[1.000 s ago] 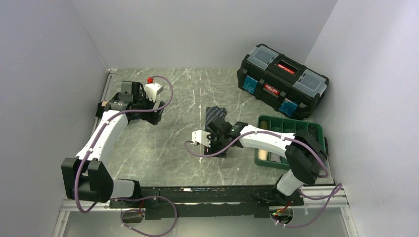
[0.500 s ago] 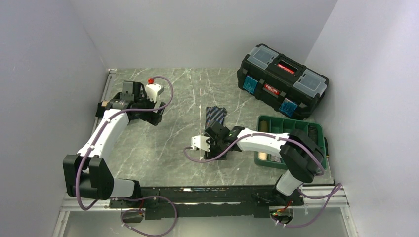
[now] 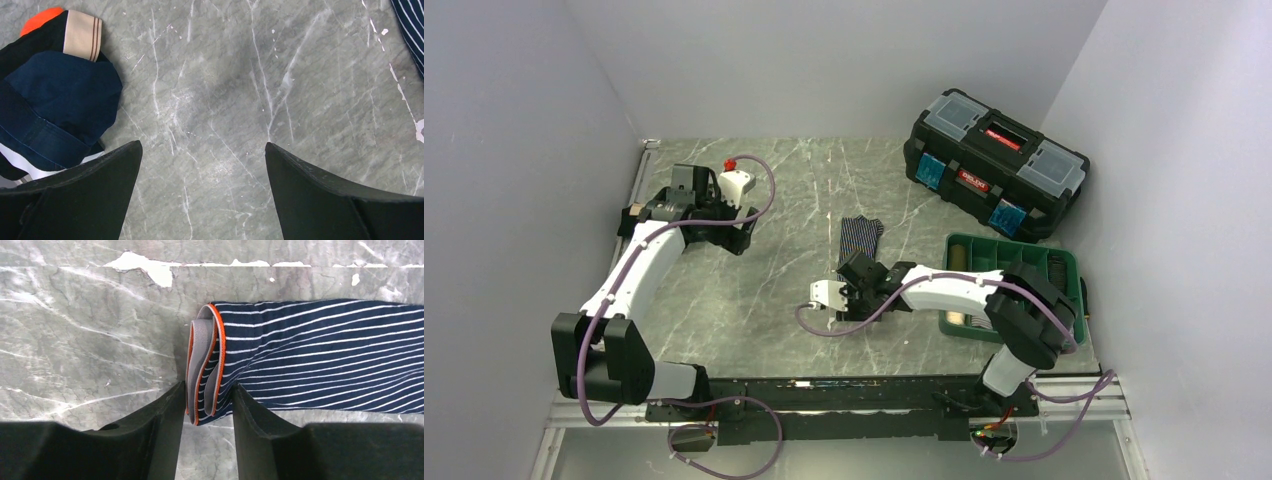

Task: Roll the underwear
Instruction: Roll the underwear to the center of the board.

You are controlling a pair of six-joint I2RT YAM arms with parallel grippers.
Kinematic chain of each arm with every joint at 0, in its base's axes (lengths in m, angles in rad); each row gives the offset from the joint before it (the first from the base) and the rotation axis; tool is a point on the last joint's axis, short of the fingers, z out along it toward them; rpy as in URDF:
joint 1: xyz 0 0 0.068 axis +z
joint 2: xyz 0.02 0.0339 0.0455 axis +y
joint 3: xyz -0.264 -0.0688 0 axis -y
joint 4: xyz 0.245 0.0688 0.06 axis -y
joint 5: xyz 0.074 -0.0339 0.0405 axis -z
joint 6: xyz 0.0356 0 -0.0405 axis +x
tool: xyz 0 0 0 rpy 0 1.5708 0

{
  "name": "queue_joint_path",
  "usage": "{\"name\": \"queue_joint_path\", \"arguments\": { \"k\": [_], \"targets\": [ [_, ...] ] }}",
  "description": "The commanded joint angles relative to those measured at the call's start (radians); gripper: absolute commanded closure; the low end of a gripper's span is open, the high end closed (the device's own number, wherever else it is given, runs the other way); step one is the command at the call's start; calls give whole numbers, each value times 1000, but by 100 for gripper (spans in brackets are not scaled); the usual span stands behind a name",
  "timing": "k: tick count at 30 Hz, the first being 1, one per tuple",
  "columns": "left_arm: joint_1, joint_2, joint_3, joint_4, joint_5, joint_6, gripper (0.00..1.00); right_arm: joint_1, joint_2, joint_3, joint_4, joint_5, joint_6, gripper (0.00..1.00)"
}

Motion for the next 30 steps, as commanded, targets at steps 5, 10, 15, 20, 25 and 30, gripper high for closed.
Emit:
{"name": "queue_joint_path", "arguments": {
  "k": [5, 10, 15, 20, 25, 30],
  "targets": [
    [13, 4, 3, 14, 28, 28, 1, 3, 24, -9, -41, -19, -8, 74],
    [19, -8, -26, 38, 68, 46, 1, 2, 13, 27, -99, -84, -14, 89],
    [26, -43, -73, 57, 146, 79, 1, -22, 5, 95, -200, -214, -22, 100],
    [28, -112, -154, 95, 250, 118, 3, -133, 61, 223, -352, -459, -29, 100],
    [26, -206, -255, 145, 399, 175, 1, -264, 224, 409, -580, -721, -106, 100],
    [-38, -318, -368, 204, 474, 266, 1, -374, 439, 578, -811, -893, -241, 100]
  ]
}}
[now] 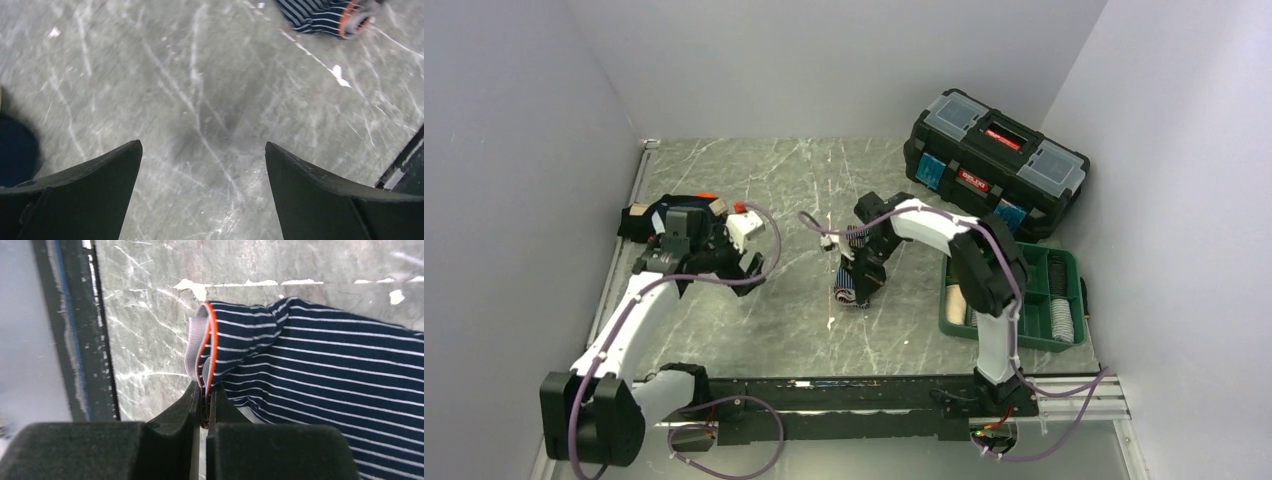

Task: Roll the underwear
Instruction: Roll the underwear to the center of the board.

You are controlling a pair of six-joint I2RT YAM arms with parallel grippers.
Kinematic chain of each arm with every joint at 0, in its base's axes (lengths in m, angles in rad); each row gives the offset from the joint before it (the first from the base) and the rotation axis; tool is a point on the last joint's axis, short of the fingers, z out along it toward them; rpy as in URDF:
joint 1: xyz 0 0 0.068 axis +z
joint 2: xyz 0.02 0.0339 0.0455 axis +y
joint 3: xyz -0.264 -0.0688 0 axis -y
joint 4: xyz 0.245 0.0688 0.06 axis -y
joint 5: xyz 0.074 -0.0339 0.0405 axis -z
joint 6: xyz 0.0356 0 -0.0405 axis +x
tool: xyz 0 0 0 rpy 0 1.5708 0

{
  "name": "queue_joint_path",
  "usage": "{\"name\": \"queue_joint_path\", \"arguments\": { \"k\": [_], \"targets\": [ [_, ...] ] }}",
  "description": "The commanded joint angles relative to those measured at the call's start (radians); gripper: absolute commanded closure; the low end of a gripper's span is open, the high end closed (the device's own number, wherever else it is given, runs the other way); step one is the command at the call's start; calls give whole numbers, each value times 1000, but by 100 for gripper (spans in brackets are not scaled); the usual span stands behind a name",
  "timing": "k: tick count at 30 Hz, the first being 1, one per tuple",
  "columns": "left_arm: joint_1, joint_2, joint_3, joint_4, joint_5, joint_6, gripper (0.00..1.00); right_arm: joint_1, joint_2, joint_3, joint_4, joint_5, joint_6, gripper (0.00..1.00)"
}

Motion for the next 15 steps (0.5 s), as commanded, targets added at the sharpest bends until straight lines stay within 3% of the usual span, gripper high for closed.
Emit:
{"name": "queue_joint_path", "arguments": {
  "k": [1, 7, 15],
  "targets": [
    [-86, -87, -76, 91, 116, 112, 1, -76, 166, 137, -292, -251, -167, 100],
    [-373, -38, -98, 193, -9, 162, 1, -115, 360, 298, -548, -367, -323, 100],
    [-598, 231, 27, 271, -37, 177, 1, -117, 421, 324, -553, -367, -300, 100]
  ]
}}
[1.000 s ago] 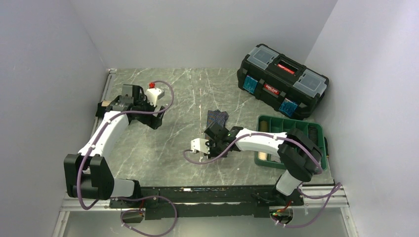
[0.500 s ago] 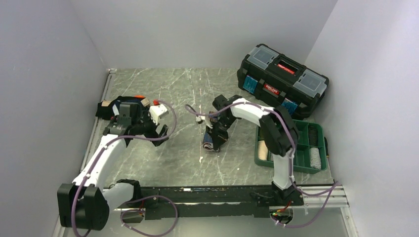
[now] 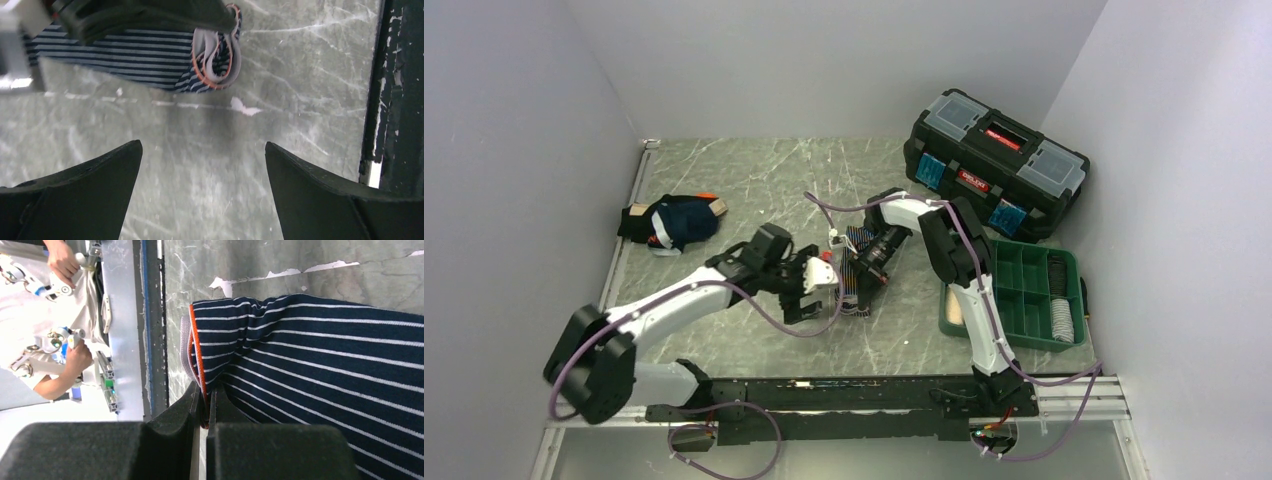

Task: Roll the underwear
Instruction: Roll the underwear to the center of the board.

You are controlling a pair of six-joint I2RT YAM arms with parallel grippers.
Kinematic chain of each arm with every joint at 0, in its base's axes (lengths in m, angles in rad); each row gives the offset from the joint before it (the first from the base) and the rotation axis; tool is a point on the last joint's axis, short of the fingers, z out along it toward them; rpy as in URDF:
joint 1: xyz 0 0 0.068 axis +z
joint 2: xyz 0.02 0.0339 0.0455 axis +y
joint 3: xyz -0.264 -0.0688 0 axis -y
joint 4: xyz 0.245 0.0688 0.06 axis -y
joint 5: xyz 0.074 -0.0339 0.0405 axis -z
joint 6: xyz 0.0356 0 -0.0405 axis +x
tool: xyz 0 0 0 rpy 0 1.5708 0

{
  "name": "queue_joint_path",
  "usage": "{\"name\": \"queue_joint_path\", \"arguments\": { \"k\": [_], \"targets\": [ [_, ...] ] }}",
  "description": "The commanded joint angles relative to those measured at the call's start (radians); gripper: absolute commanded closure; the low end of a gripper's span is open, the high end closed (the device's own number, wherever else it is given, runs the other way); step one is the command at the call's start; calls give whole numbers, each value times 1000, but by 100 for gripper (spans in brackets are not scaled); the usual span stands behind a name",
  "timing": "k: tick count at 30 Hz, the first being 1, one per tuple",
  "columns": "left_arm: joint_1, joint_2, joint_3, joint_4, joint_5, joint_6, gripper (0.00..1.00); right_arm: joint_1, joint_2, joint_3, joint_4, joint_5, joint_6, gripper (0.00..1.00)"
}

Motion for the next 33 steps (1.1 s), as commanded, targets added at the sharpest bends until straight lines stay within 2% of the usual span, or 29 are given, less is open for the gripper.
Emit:
{"name": "queue_joint_path", "arguments": {
  "k": [1, 6, 16, 26, 33],
  "targets": [
    [-87, 131, 95, 91, -14, 29, 1, 3, 12, 37, -69, -54, -50, 100],
    [-156, 226, 118, 162, -57, 32, 1, 1, 22, 35, -69, -49, -47, 100],
    [-249, 329, 138, 186, -109, 24, 2, -3, 34, 34, -69, -50, -47, 100],
    [-284, 424, 170, 213, -193, -15, 28, -5, 40, 35, -69, -49, -47, 100],
    [-286, 453, 191, 134, -161, -27, 63, -5, 32, 28, -59, -43, -35, 100]
  ]
}}
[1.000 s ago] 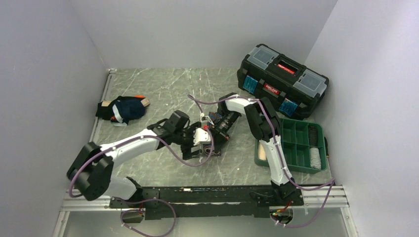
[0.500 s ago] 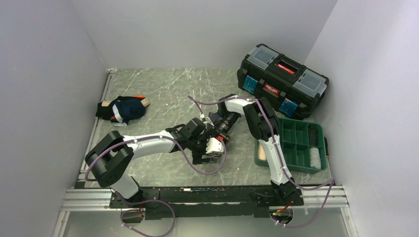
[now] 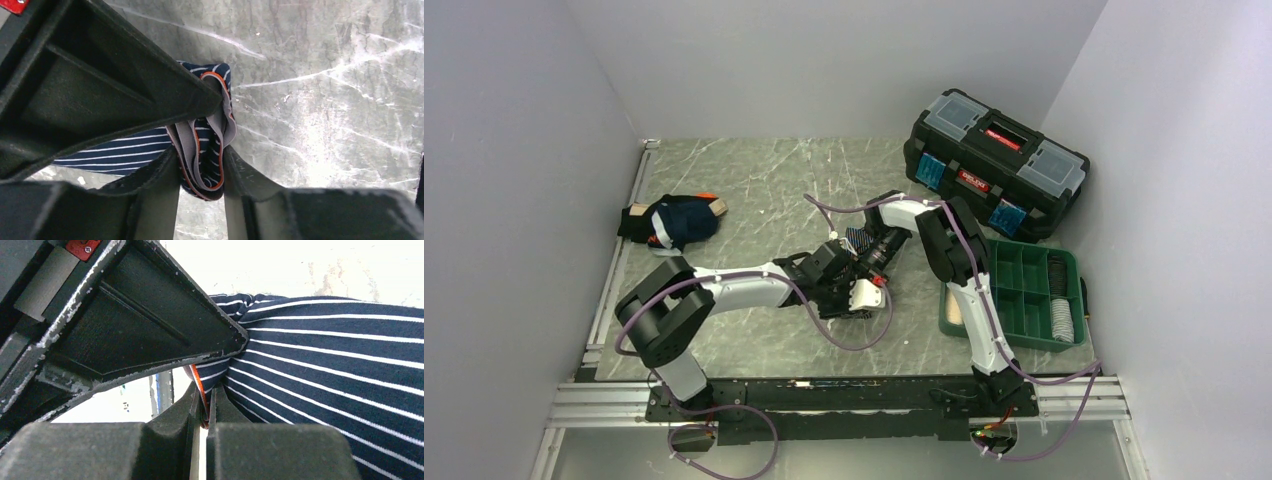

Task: Roll the underwear
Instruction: Roll the underwear to the center of the board.

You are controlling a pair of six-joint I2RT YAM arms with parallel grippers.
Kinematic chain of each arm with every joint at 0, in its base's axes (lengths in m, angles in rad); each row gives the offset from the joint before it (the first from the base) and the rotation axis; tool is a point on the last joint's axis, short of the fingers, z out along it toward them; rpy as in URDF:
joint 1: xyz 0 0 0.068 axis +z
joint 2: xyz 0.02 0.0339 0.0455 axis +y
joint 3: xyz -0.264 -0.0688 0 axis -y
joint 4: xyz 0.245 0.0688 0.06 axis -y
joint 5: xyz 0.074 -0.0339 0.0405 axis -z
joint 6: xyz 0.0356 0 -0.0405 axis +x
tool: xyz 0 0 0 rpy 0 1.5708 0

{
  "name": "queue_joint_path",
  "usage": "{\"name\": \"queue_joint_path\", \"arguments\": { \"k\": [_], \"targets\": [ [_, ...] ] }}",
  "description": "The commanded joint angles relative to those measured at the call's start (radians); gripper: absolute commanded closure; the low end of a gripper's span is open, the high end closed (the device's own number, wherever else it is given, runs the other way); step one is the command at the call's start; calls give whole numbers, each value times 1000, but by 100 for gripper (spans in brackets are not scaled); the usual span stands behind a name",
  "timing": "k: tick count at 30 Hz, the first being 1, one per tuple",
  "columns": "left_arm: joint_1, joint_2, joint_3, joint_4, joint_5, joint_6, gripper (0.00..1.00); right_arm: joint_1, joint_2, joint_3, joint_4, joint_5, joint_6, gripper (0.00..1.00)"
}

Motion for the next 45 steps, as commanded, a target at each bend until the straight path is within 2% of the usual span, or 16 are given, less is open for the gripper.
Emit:
{"name": "queue_joint_path", "arguments": {
  "k": [1, 4, 7, 10, 13, 16, 28, 31, 39, 45],
  "targets": [
    [-8, 34, 52, -56, 37, -11, 68, -4, -4, 18, -20, -31, -29, 100],
    [-9, 55, 71, -98, 68, -13, 88, -3, -13, 16, -11, -28, -18, 99],
    [-9, 76, 90, -139, 93, -10, 100, -4, -27, 14, -2, -23, -5, 92],
    [-7, 88, 107, -188, 121, -5, 100, -11, -60, 8, 15, -19, 19, 83],
    [-3, 101, 125, -234, 159, 0, 100, -27, -107, -9, 45, -5, 53, 60],
    [3, 128, 160, -283, 193, 4, 100, -50, -153, -12, 49, 3, 71, 52],
    [98, 200, 252, -387, 350, -33, 100, -227, -349, -96, 156, 84, 194, 50],
    [135, 270, 334, -468, 413, -34, 100, -272, -427, -158, 244, 89, 244, 50],
    [259, 556, 652, -829, 679, 11, 100, -301, -662, -362, 509, 109, 392, 50],
    [310, 695, 802, -968, 763, 11, 100, -287, -799, -476, 627, 138, 403, 50]
  ]
}}
